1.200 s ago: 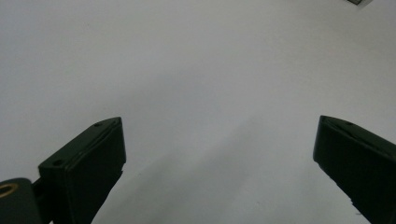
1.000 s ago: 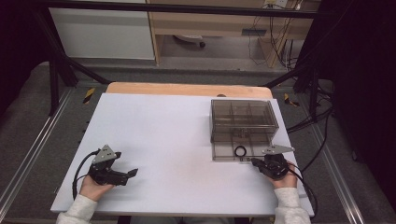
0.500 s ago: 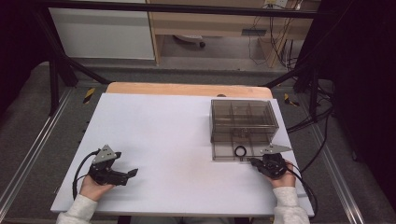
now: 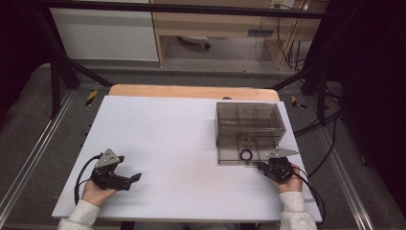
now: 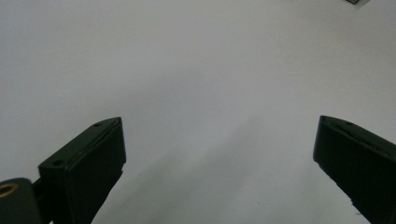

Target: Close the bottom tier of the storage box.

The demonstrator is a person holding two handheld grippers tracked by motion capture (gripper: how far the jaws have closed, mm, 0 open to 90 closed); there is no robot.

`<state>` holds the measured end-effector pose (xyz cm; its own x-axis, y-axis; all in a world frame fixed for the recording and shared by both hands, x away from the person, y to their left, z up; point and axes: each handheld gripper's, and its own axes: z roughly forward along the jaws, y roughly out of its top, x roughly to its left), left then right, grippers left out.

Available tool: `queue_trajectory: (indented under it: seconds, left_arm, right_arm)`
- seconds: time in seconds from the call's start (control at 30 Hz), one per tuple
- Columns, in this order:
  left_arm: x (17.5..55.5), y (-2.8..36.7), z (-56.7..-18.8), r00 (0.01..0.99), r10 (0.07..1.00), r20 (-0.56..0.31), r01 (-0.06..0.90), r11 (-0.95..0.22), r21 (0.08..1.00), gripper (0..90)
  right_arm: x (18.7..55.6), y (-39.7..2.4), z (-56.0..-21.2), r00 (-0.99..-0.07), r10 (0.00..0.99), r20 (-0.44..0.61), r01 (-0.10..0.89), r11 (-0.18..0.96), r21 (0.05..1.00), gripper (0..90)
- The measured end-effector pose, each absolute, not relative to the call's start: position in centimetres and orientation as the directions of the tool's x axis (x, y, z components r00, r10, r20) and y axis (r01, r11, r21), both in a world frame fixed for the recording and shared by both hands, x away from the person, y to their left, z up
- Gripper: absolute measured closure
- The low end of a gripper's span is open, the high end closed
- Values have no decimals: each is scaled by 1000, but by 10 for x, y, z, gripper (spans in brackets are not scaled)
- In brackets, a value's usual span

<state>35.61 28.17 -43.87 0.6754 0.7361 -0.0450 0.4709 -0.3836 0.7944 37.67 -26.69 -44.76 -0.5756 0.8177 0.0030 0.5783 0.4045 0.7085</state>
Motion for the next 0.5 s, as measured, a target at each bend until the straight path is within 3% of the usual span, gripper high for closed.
queue_trajectory:
  seconds: [0.5]
  left_arm:
    - [356, 281, -439, 675, 736, -45, 471, -383, 795, 24]
  right_arm:
    - [381, -265, -449, -569, 823, -6, 576, 403, 712, 900]
